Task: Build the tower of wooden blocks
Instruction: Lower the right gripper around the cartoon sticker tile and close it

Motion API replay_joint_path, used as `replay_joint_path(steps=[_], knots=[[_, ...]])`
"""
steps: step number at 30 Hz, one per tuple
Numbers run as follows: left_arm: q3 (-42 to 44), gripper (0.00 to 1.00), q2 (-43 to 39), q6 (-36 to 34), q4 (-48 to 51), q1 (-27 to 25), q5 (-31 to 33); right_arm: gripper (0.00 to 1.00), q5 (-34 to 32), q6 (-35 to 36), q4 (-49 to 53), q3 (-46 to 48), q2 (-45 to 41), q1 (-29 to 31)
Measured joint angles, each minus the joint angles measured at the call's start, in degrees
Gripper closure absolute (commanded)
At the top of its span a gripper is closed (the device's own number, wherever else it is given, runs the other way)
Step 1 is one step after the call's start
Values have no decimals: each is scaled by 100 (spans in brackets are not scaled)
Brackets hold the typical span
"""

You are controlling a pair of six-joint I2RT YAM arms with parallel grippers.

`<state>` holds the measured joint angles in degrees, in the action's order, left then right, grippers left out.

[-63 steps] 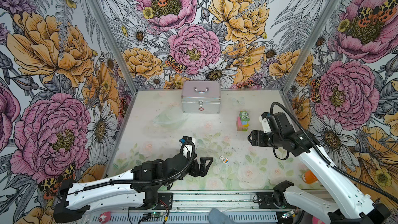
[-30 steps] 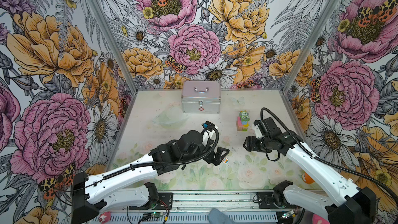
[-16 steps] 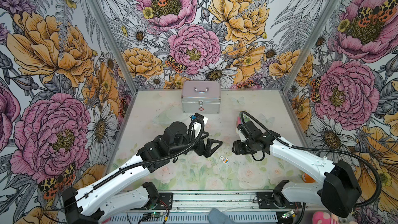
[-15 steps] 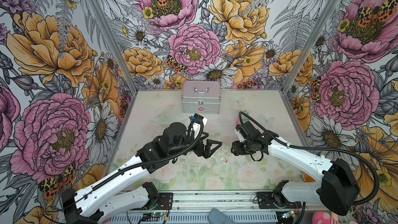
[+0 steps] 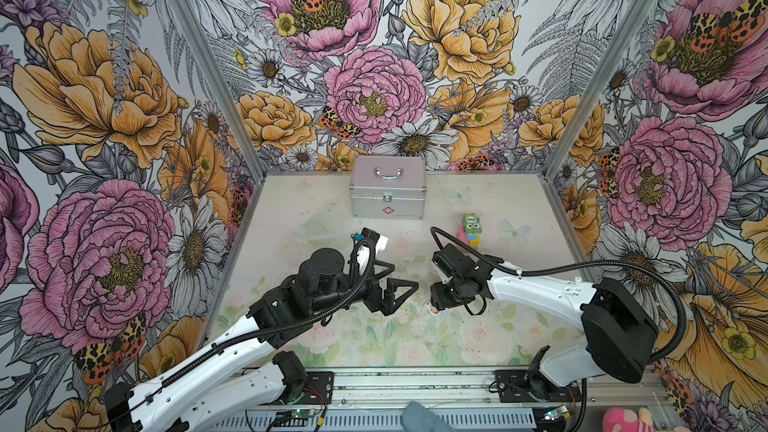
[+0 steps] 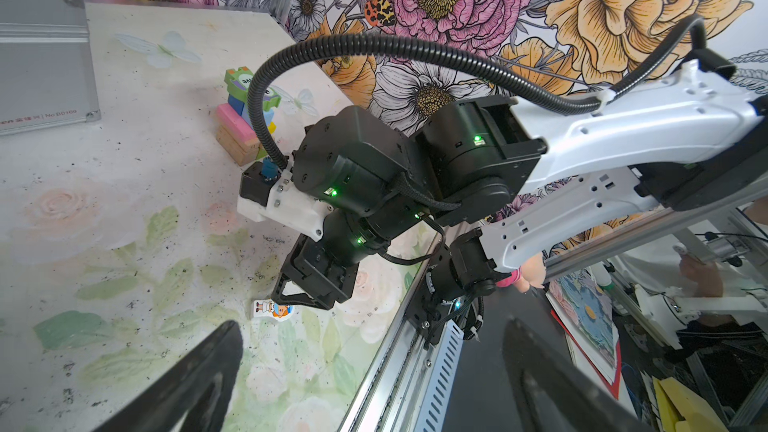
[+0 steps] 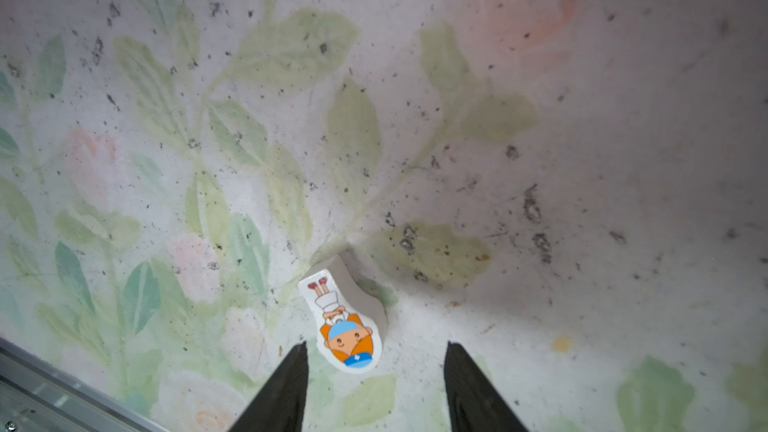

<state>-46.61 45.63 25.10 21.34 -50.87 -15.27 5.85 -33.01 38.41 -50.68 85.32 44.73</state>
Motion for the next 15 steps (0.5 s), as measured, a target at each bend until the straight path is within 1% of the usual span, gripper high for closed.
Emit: replay_joint_path(steps=[6, 11, 15], knots=[[72, 1, 0, -2, -22, 127, -2, 46, -17, -42, -92, -52, 223, 227], [90, 1, -63, -2, -17, 153, -2, 51, -24, -42, -111, -87, 431, 310], [101, 1, -164, -2, -17, 205, -2, 54, -59, -44, -122, -87, 494, 345]])
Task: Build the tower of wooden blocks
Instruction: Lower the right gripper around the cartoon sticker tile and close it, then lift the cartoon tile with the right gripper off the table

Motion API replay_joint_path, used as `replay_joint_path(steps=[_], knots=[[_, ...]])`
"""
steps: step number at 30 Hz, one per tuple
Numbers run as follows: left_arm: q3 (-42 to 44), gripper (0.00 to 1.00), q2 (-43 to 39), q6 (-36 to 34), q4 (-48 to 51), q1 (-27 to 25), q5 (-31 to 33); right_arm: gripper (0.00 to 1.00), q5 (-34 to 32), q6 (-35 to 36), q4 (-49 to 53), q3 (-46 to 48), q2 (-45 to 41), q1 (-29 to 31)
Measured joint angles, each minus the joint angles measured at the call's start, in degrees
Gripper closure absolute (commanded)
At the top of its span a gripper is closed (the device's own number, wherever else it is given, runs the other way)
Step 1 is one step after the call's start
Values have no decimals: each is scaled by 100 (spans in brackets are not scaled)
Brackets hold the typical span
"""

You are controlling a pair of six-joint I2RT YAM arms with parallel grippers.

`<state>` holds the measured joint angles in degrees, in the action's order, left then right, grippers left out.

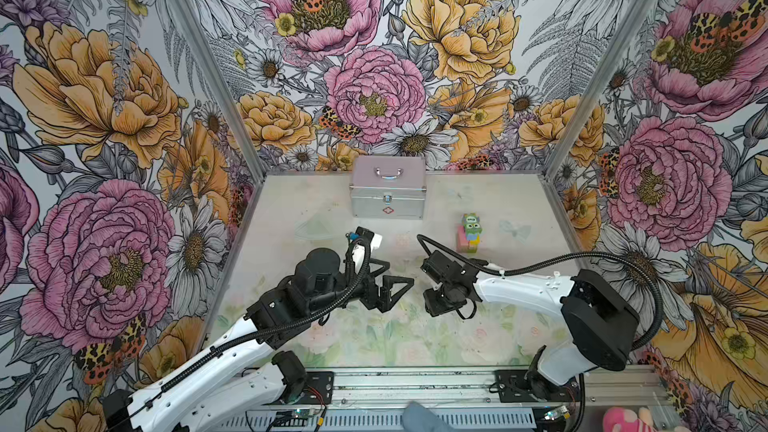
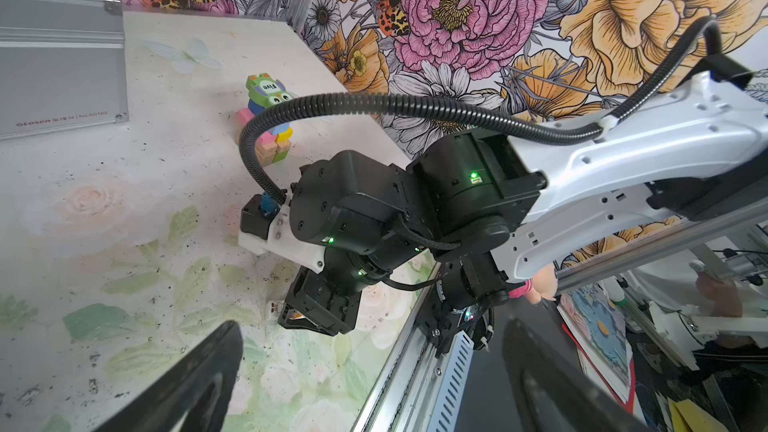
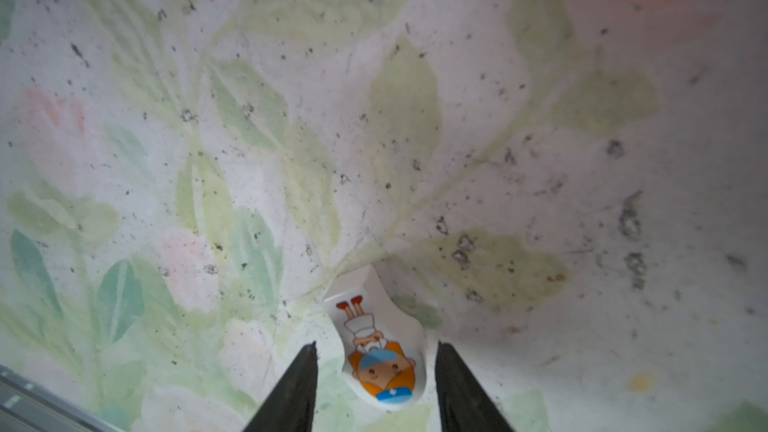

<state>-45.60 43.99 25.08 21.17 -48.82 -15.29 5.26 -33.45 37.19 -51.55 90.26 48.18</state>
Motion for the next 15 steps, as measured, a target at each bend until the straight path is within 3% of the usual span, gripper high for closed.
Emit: replay_joint_path(steps=[15], knots=[[55, 1, -216, 0, 2, 129, -7, 62, -492, -26, -24, -4, 205, 168]])
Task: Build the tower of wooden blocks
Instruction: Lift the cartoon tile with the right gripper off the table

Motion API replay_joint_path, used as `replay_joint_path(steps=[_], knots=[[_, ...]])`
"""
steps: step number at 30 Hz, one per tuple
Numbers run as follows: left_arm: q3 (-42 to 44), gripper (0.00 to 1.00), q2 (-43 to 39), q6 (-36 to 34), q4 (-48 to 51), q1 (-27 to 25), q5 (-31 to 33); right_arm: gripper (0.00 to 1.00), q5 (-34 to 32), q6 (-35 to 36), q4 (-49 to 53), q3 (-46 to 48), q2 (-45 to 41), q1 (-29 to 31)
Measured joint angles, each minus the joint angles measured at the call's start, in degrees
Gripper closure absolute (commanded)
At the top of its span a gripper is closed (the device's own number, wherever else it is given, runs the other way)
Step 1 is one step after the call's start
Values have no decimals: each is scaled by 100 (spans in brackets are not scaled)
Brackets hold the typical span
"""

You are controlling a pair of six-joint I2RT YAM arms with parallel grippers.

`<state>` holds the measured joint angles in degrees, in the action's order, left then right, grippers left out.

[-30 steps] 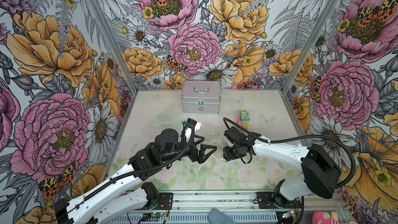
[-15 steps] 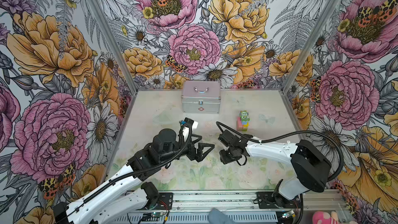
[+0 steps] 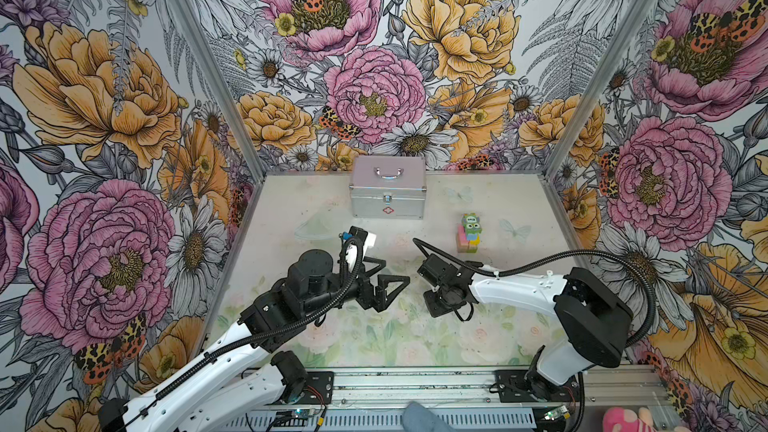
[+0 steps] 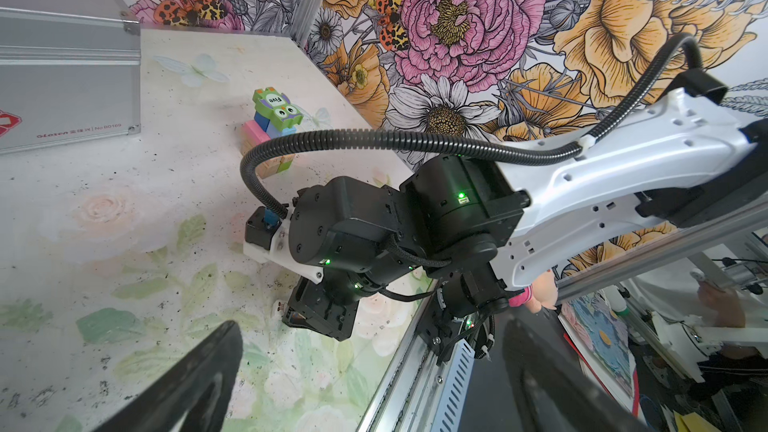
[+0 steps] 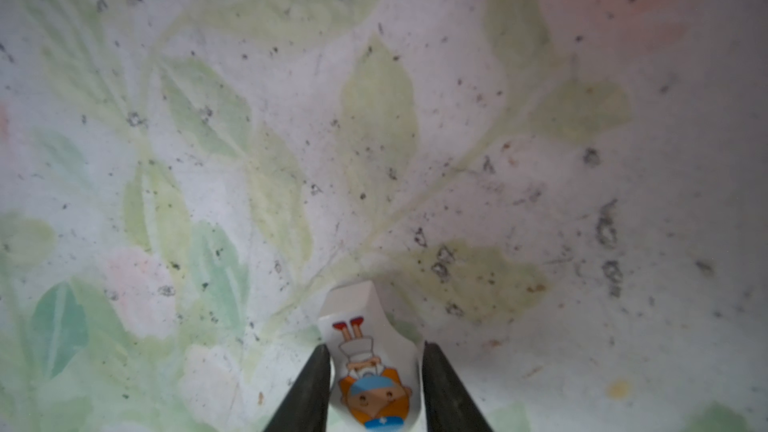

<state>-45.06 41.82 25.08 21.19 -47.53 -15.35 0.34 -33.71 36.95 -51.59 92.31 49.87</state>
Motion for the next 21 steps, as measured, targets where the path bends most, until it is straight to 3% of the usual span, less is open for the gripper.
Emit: replay_joint_path(steps=[9, 17, 21], knots=[[42, 1, -26, 0, -2, 59, 2, 65, -225, -146, 0, 0, 50, 22], [42, 1, -26, 0, -2, 92, 0, 54, -343, -269, 7, 0, 50, 22], [50, 1, -26, 0, -7, 96, 2, 53, -361, -295, 7, 11, 50, 22]])
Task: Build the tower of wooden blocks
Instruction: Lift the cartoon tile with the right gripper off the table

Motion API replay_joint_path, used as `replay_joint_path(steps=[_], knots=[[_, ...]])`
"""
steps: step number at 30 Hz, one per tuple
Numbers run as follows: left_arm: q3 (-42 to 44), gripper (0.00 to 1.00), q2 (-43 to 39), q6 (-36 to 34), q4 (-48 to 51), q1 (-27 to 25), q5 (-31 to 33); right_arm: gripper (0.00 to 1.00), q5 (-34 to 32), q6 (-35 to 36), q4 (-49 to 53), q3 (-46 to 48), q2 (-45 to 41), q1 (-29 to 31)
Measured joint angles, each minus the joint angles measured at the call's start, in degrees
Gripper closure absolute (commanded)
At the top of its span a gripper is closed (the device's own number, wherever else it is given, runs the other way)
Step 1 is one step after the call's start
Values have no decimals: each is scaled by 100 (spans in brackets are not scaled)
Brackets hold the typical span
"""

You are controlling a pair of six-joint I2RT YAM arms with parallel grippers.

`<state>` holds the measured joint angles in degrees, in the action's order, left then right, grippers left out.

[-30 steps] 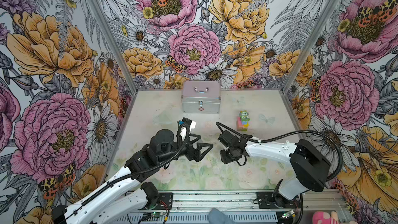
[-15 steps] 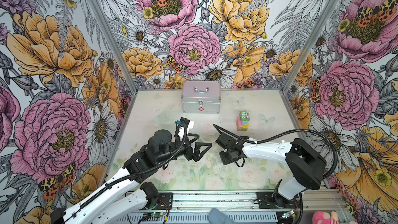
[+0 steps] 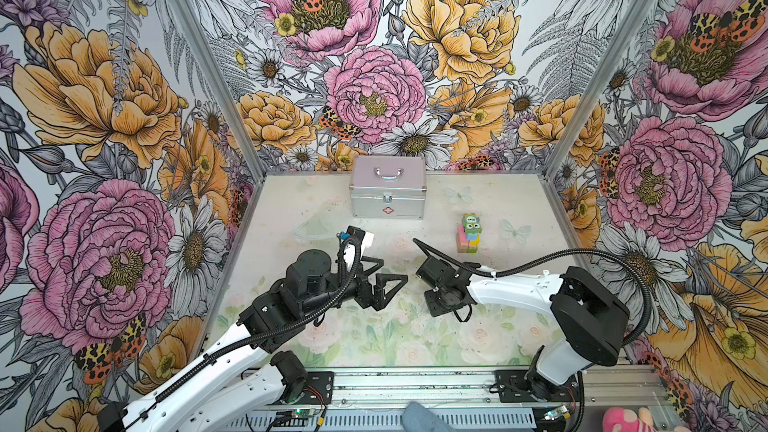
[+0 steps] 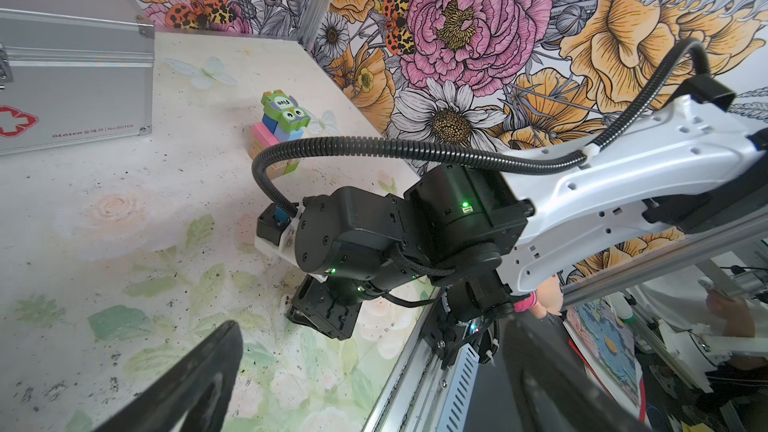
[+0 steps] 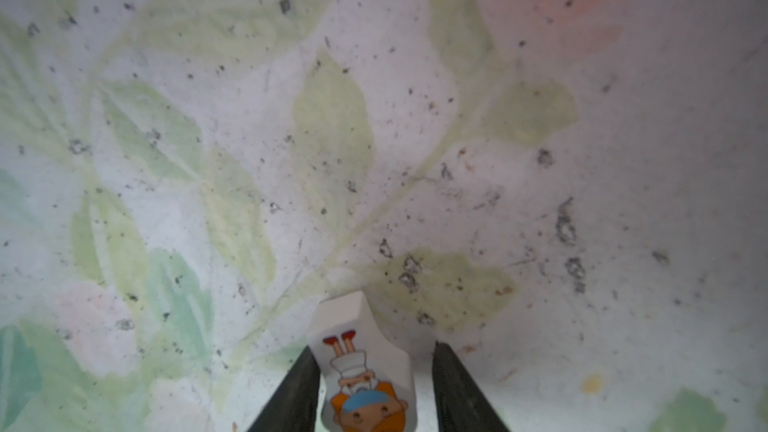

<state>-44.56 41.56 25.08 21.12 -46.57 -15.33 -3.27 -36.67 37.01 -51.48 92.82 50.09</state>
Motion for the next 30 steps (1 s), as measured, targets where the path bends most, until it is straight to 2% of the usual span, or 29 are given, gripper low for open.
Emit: replay_joint_path(steps=[13, 30], knots=[[109, 1, -24, 2, -39, 0, 0, 64, 7, 9, 22, 33, 0, 0], [153, 1, -107, 2, -59, 120, 0, 67, 2, 2, 37, 28, 0, -4]])
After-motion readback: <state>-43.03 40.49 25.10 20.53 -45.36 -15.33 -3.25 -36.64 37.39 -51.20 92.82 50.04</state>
